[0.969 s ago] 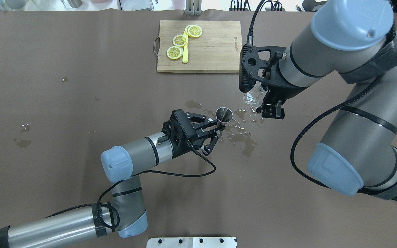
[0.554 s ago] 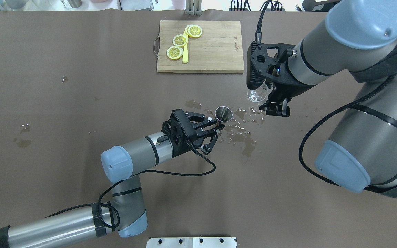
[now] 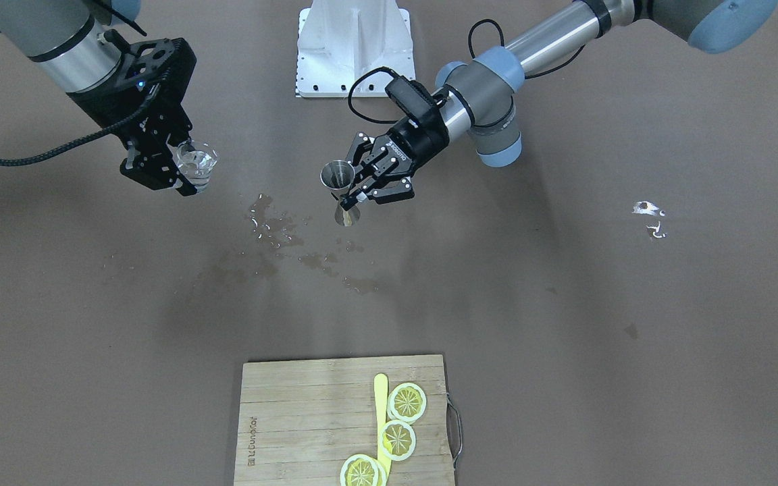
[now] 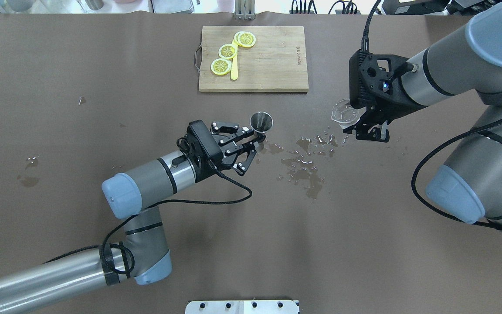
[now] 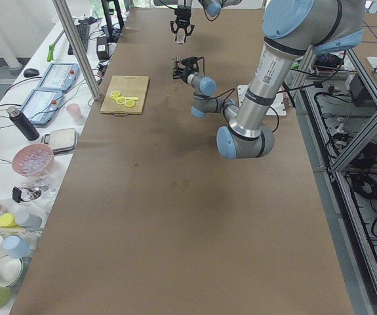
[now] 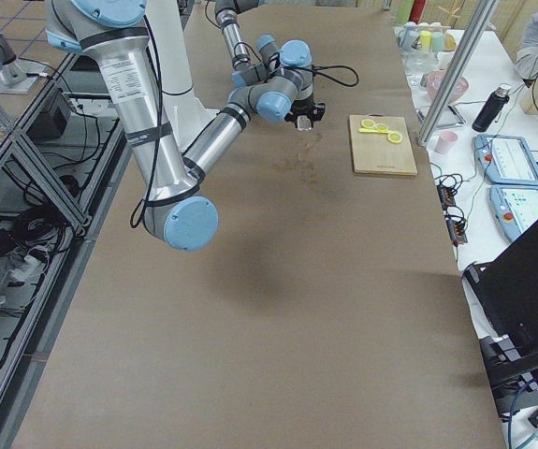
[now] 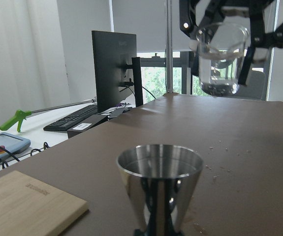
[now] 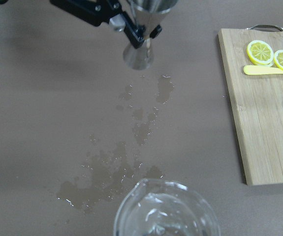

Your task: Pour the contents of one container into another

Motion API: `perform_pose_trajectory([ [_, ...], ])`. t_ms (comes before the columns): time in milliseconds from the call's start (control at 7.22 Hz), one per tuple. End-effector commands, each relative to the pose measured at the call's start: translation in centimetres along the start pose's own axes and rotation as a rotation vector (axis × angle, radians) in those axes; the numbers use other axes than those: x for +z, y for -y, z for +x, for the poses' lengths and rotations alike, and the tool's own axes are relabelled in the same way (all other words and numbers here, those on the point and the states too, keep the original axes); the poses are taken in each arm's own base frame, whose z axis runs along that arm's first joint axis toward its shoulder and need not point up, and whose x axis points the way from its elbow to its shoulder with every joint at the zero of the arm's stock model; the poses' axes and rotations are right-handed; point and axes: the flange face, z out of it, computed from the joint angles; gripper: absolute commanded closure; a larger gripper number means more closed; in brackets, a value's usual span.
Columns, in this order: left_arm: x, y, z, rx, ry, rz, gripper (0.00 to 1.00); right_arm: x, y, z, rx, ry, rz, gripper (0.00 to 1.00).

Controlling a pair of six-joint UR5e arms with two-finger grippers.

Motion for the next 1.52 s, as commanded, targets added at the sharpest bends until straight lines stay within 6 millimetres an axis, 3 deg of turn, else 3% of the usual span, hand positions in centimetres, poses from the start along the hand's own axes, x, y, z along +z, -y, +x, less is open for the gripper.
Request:
perform_pose_trajectory([
  [0, -0.1, 1.2, -3.5, 0.023, 0.049, 0.01, 1.0, 0.6, -6.2, 3.6, 0.016, 0.02, 0.078, 1.0],
  [138, -1.1, 0.1, -4.8, 0.036, 0.067, -0.012, 1.0, 1.1, -8.9, 5.2, 0.015, 0.013, 0.108, 1.0],
  [277, -2.0, -0.6, -7.1, 0.051, 0.101, -0.029, 1.0, 1.5, -10.3, 5.4, 0.037, 0.018, 0.122, 1.0],
  [554, -4.6, -2.3, -11.9, 0.079, 0.168, -0.079, 1.0, 1.2, -10.3, 5.1, 0.139, 0.002, 0.192, 1.0],
  [831, -8.1, -4.3, -14.5, 0.087, 0.199, -0.107, 1.0, 1.4, -10.7, 5.0, 0.209, -0.009, 0.253, 1.0],
  [1108, -10.5, -5.9, -16.2, 0.097, 0.221, -0.127, 1.0, 2.5, -12.6, 5.1, 0.254, -0.014, 0.303, 1.0],
  [1385, -10.7, -5.4, -16.8, 0.098, 0.268, -0.089, 1.0, 3.5, -16.6, 3.9, 0.239, -0.015, 0.333, 1.0],
])
